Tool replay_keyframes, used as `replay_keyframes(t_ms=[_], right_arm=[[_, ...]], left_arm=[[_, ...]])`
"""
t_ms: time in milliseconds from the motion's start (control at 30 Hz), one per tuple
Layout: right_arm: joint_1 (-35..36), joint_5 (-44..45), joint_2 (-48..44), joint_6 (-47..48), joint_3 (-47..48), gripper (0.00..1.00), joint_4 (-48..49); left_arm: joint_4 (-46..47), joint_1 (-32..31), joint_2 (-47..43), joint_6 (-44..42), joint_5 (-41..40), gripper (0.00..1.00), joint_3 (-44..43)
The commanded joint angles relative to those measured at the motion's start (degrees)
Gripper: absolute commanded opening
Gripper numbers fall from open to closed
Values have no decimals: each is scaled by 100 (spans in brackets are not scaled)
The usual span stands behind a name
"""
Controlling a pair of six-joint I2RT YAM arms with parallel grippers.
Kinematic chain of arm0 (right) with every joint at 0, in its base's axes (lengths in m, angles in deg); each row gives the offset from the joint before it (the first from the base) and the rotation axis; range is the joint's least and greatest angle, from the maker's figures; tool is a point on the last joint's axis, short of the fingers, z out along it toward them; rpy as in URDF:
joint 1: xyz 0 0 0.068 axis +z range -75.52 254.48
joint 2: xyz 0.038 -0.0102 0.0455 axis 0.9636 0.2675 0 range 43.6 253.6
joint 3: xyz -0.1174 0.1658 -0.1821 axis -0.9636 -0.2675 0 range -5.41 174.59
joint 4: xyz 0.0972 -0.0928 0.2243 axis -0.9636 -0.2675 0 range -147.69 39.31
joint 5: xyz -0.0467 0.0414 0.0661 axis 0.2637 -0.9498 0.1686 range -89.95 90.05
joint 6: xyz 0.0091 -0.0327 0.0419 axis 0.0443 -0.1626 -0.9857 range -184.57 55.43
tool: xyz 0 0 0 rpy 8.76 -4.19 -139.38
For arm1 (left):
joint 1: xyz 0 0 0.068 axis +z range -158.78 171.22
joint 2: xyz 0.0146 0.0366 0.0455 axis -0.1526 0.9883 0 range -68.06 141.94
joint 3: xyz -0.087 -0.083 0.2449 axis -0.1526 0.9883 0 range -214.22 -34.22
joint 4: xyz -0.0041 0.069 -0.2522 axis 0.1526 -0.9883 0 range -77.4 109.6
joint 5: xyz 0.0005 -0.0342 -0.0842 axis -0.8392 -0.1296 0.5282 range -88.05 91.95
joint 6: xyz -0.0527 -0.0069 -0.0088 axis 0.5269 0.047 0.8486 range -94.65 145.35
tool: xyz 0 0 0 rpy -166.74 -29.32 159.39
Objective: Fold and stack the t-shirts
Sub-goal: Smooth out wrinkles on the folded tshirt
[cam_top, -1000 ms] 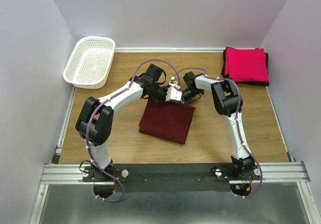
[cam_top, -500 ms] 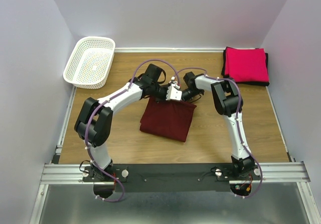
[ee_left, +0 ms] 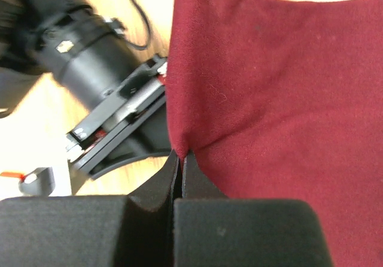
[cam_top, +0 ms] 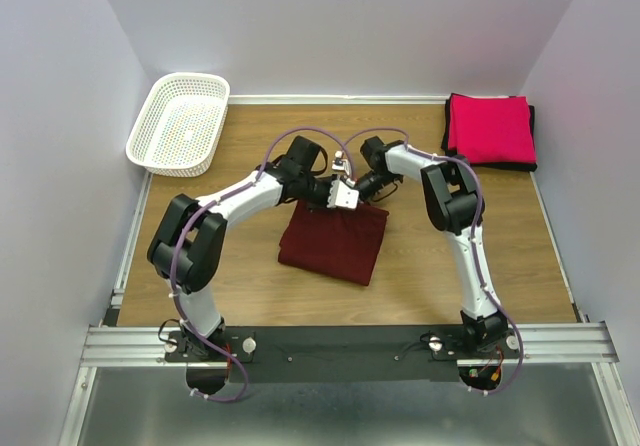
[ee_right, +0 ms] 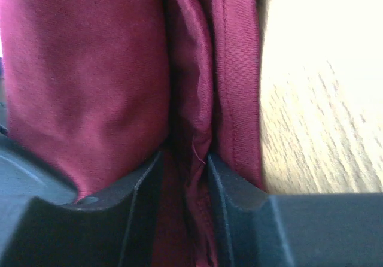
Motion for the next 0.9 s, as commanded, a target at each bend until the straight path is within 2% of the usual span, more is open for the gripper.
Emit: replay_keyframes(t_ms=[0,200,300,500,733,767,833,867], right_arm=[[62,1454,-303,117,289,46,72],[53,2061,-399,117,781,51,-60],[44,2351,-452,47,1123,57,-60],[-218,2721,-593,-120,1774,100,-60],[-571,2528,-725,-182,2091,100,-95],[-571,2536,-725,-173,2100,100,-95],[-623,2581,-716,-252,2161,100,-86],[-667,2528,-707,-305,2188,100,-86]], left_arm=[[129,-1,-303,-209,-28,0,216],[137,-106,-400,-262,42,0,401],[234,-194,-470,-280,-11,1,471],[234,-124,-146,-175,-46,13,138],[-73,149,549,-174,60,29,-1012],[-73,157,636,-157,42,36,-1084],[23,192,724,-9,-19,41,-1259],[93,271,742,132,-37,47,-1304]])
